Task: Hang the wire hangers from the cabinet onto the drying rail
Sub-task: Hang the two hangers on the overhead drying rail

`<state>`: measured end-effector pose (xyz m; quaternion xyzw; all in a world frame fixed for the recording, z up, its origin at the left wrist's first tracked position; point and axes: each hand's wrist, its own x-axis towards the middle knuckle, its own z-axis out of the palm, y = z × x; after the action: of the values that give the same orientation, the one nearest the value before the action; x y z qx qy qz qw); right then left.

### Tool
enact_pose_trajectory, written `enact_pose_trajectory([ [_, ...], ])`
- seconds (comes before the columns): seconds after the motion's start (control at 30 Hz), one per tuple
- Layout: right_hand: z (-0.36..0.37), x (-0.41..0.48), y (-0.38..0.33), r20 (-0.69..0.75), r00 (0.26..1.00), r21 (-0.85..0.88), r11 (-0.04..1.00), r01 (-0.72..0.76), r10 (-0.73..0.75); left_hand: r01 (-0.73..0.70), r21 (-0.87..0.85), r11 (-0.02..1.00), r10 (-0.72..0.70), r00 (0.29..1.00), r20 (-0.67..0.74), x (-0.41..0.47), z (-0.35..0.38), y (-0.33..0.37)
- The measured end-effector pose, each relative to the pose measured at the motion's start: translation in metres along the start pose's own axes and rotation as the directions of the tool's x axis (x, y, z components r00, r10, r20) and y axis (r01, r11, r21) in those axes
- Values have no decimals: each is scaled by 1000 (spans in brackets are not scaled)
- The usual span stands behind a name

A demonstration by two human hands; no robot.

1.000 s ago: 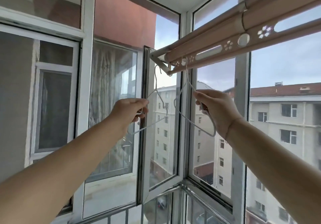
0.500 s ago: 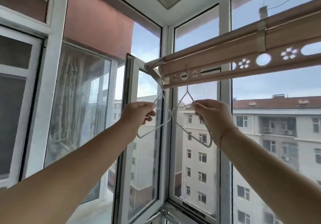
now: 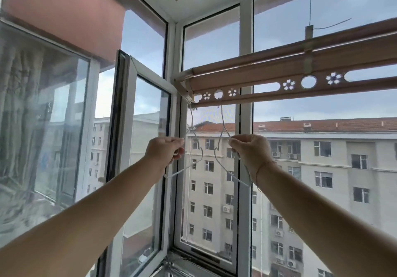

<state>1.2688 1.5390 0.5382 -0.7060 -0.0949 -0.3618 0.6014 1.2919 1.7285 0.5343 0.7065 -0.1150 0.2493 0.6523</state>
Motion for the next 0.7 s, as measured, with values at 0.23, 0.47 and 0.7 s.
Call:
enact_pose_trajectory([
  [0.23,2,-3,4,-24,999,-16,1000,26,-26,13,-48,999,-11,999,32,4,2,-7],
  [0.47,1,-15,-2,-35,998,-22,998,52,-52,2,-57,998,1,999,39,-4,-8,-7],
  [0.7,1,-26,-7,-23,999,34,999,40,-39,-5,-55,998,7,1000,28,-13,-14,-4],
])
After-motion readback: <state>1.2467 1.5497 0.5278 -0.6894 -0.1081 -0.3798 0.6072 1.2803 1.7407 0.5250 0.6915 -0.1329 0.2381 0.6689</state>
